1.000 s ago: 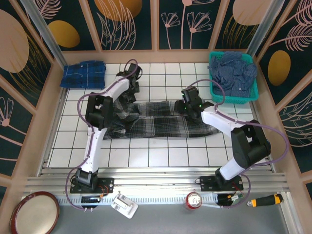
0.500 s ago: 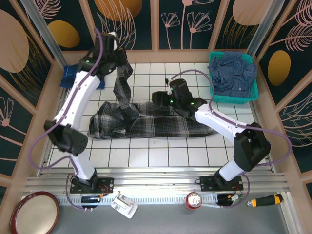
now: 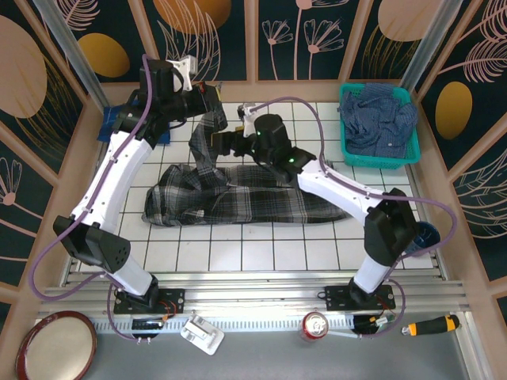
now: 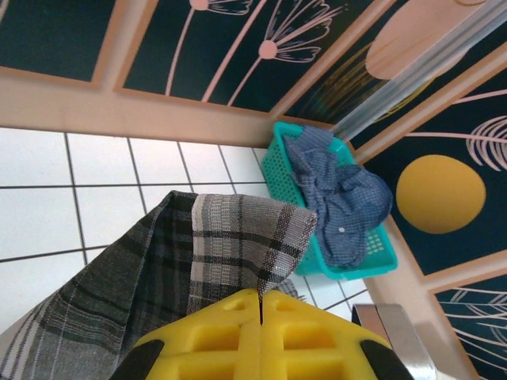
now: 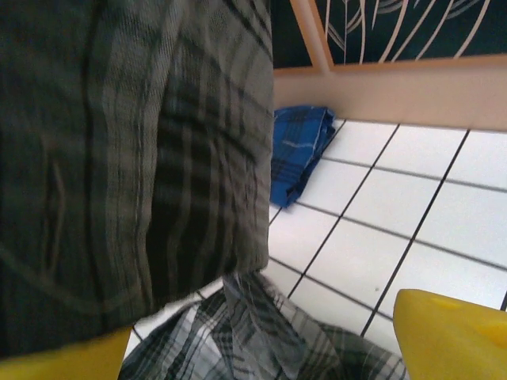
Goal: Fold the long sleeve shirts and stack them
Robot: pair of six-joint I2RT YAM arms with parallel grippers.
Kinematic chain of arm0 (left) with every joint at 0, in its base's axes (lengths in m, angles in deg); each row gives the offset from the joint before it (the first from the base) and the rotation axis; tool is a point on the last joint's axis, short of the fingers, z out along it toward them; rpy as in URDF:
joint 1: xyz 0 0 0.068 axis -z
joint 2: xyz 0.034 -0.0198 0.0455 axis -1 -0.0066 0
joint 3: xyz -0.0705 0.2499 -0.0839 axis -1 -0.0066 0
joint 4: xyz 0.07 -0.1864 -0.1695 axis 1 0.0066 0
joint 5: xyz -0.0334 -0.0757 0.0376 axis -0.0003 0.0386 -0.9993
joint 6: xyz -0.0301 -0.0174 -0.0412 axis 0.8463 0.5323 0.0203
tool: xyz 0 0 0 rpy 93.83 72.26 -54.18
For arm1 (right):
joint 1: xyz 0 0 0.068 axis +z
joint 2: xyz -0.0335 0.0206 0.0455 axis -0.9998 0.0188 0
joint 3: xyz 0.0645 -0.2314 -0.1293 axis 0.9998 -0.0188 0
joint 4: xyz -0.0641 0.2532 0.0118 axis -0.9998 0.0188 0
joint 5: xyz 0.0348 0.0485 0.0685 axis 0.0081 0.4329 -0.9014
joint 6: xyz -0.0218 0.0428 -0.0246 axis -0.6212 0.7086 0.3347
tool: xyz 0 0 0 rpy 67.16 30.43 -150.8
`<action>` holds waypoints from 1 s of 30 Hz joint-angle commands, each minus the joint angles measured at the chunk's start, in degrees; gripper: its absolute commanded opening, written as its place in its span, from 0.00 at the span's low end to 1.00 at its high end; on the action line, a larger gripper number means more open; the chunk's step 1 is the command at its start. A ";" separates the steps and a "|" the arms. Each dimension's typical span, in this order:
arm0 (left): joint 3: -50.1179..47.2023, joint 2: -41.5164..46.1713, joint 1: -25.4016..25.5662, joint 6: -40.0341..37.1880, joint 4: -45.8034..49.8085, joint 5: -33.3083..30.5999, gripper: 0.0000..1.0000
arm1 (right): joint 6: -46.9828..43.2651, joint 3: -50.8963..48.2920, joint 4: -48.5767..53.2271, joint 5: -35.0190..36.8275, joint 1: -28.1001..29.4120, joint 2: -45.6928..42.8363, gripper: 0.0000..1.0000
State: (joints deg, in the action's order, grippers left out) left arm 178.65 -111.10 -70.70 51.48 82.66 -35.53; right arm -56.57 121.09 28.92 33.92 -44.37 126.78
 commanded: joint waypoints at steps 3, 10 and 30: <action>-4.48 3.96 -0.07 3.14 -4.45 4.30 0.00 | 0.79 6.89 -0.66 3.01 -1.11 3.75 0.63; -9.63 11.30 -0.72 4.52 -6.65 3.79 0.52 | 0.75 4.10 -5.22 -4.46 -8.36 2.02 0.00; -26.78 0.64 -10.14 0.59 -9.98 0.67 0.92 | -10.09 -33.57 5.80 -5.03 -17.90 -29.29 0.88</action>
State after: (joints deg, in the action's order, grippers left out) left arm 151.61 -106.51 -81.63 54.08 75.98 -39.86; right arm -79.65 91.24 38.73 16.04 -61.64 101.58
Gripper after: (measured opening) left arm 0.922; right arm 0.877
